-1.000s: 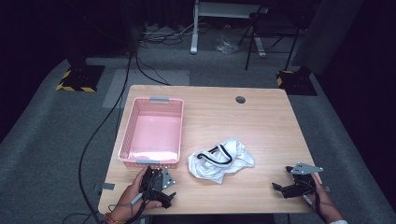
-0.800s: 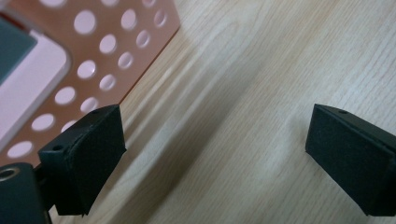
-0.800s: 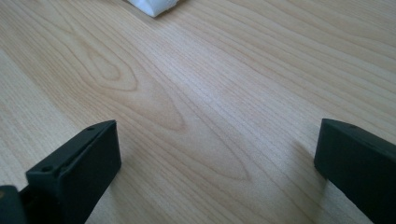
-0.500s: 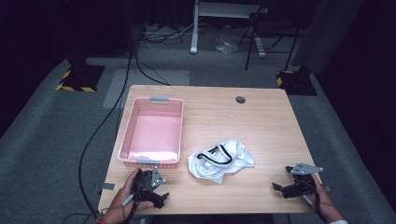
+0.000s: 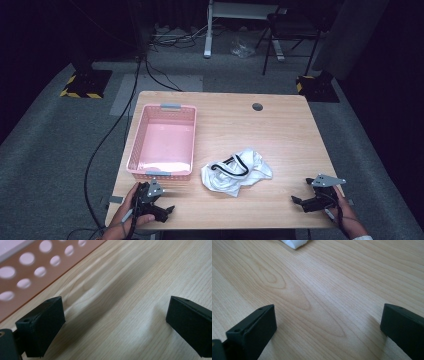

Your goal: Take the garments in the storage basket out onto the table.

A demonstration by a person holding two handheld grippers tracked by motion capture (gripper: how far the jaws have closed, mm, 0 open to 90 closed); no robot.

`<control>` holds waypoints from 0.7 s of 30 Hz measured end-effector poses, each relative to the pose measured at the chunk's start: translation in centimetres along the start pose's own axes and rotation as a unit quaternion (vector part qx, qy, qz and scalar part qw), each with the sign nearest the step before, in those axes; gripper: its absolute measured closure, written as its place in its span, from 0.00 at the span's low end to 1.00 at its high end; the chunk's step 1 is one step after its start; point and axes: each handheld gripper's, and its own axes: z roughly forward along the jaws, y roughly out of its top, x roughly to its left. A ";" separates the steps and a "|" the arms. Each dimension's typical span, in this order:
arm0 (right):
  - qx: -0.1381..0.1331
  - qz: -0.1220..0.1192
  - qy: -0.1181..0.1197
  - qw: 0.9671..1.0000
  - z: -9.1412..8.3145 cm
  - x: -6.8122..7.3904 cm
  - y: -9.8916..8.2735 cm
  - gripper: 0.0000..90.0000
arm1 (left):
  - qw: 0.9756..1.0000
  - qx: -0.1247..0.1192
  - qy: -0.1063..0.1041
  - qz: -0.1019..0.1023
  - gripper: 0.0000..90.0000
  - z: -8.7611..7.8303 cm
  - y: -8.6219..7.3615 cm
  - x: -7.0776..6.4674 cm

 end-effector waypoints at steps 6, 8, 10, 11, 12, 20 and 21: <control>0.000 -0.001 0.001 1.000 0.0 0.0 0.0 0.01 | 1.000 -0.019 0.001 -0.007 0.00 -0.2 -0.8 0.7; 0.000 -0.001 0.001 1.000 0.0 0.0 0.0 0.01 | 1.000 -0.028 0.004 -0.011 0.00 -0.2 -1.0 0.9; 0.000 -0.001 0.001 1.000 0.0 0.0 0.0 0.01 | 0.999 -0.041 0.003 -0.009 0.00 -0.2 -1.3 1.2; 0.000 0.000 0.001 1.000 0.0 0.0 0.0 0.01 | 0.999 -0.041 0.003 -0.009 0.00 -0.2 -1.3 1.2; 0.000 -0.001 0.001 1.000 0.0 0.0 0.0 0.01 | 0.999 -0.045 0.003 -0.010 0.00 -0.2 -1.5 1.4; 0.000 -0.001 0.000 1.000 0.0 0.0 0.0 0.01 | 0.999 -0.046 0.007 -0.016 0.00 -0.3 -1.6 1.6; 0.000 -0.001 0.000 1.000 0.0 0.0 0.0 0.01 | 0.999 -0.046 0.007 -0.016 0.00 -0.3 -1.6 1.6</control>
